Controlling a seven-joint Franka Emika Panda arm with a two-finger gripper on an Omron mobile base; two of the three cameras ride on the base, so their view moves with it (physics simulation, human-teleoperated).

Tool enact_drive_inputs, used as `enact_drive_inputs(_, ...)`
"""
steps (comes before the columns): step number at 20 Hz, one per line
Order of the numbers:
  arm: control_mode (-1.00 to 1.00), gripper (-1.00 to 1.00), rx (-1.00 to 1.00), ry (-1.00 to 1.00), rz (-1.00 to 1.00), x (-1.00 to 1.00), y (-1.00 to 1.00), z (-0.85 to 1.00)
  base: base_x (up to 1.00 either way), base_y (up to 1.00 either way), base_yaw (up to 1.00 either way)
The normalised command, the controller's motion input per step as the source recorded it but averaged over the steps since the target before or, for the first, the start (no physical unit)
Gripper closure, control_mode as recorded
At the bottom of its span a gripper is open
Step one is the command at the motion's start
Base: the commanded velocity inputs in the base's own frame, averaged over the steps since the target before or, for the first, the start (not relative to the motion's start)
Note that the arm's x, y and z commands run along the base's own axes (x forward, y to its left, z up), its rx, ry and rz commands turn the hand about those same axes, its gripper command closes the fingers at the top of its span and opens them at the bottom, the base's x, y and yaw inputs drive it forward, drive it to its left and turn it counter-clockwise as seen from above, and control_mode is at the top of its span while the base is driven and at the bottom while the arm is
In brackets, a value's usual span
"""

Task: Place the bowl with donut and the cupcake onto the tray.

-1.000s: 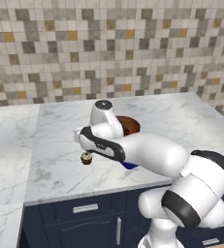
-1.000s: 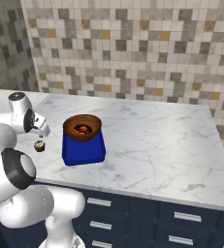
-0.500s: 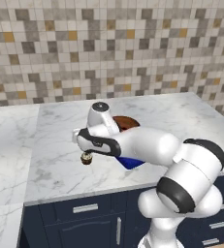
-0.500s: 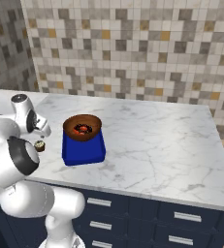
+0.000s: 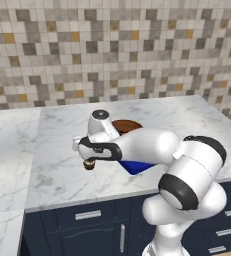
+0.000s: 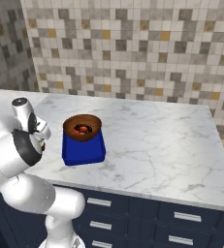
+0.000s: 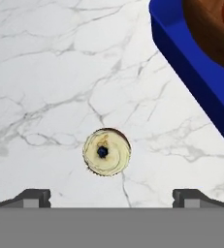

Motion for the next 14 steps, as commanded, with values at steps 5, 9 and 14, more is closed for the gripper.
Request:
enact_drive_inputs(5,-1.0,-1.0,0.0,0.0,0.0,0.08,0.03,-0.2,0.0,0.0,0.0)
enact_drive_inputs(9,-1.0,-1.0,0.0,0.0,0.0,0.09,0.01,-0.19,0.0,0.0,0.0)
enact_drive_inputs(14,-1.0,-1.0,0.0,0.0,0.0,0.01,0.04,-0.23,0.0,0.0,0.0)
